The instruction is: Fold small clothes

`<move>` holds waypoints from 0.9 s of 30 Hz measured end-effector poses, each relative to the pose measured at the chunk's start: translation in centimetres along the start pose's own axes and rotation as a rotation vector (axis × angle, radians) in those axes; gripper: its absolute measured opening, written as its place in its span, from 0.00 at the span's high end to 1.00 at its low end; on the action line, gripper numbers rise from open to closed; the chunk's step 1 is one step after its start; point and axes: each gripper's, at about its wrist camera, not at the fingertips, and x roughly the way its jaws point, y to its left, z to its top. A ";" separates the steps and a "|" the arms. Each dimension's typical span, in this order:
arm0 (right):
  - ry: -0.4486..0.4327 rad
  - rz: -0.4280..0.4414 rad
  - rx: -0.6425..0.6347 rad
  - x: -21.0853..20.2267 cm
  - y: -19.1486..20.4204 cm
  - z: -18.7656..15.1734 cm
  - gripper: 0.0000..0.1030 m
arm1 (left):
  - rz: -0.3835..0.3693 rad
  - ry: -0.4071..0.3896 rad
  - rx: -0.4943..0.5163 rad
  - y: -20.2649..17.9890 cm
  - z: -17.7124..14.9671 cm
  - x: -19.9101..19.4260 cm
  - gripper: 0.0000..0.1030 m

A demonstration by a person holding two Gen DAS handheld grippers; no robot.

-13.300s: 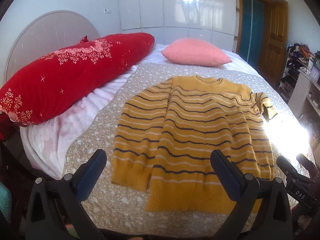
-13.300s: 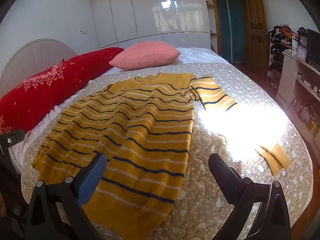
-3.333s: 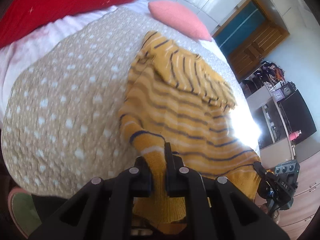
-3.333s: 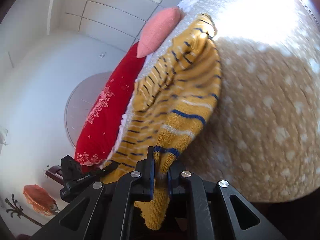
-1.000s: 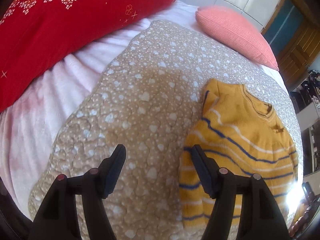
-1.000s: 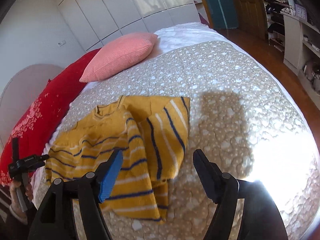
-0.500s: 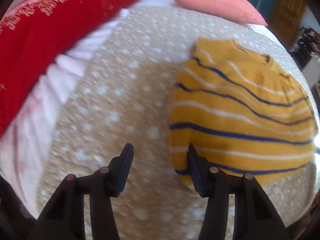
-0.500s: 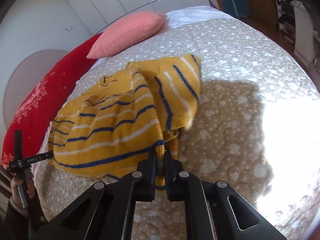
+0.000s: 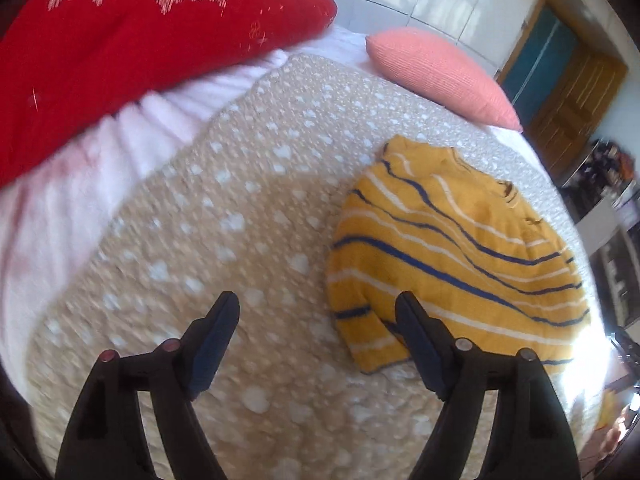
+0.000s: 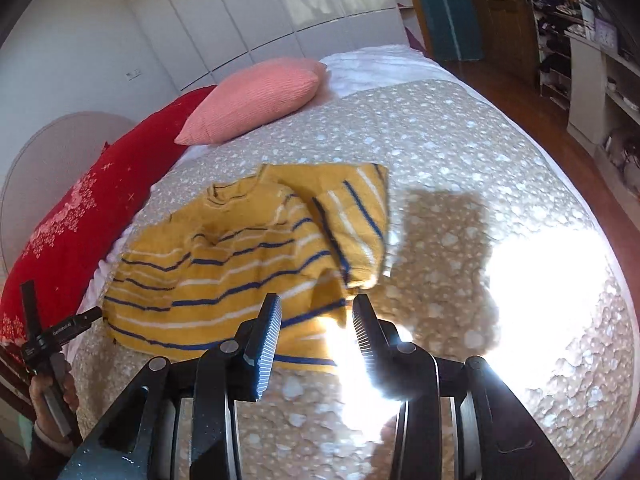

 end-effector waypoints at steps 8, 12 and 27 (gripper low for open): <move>0.142 0.152 -0.197 7.7 14.4 0.2 0.47 | -0.124 -0.093 0.062 1.2 -4.4 0.1 0.23; 0.198 0.200 -0.287 12.8 21.9 -0.1 0.43 | -0.180 -0.136 0.115 2.4 -6.1 -1.1 0.23; 0.278 -0.227 -0.605 25.3 33.3 -2.7 0.12 | -0.363 -0.121 0.016 5.6 -5.9 -2.4 0.22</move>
